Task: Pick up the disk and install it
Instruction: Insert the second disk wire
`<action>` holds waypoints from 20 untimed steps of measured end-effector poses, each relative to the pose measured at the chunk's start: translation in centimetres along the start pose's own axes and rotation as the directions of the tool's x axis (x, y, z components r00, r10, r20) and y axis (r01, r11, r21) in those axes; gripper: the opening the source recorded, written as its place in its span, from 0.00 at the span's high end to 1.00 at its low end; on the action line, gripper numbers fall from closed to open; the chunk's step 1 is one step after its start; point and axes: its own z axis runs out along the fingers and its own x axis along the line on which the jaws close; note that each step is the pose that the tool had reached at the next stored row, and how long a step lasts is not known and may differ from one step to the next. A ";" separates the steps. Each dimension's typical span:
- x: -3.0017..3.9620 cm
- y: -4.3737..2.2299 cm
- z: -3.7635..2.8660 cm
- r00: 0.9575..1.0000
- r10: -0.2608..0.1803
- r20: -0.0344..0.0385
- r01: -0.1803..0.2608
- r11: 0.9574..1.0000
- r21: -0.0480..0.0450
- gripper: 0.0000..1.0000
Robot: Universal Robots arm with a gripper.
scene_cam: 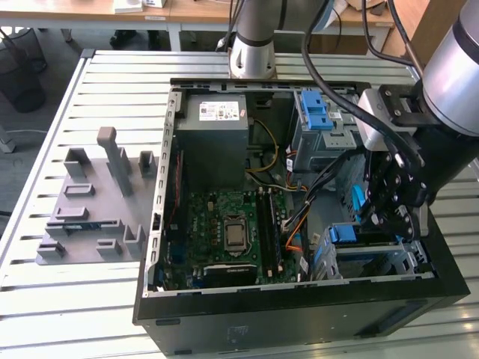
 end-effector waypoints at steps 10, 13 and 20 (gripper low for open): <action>0.08 -0.16 0.17 1.000 0.009 0.000 -0.009 1.000 0.001 0.84; 0.09 -0.24 0.21 1.000 0.013 0.000 -0.013 1.000 0.001 0.84; 0.18 -0.34 0.33 1.000 0.020 0.000 -0.020 1.000 0.001 0.84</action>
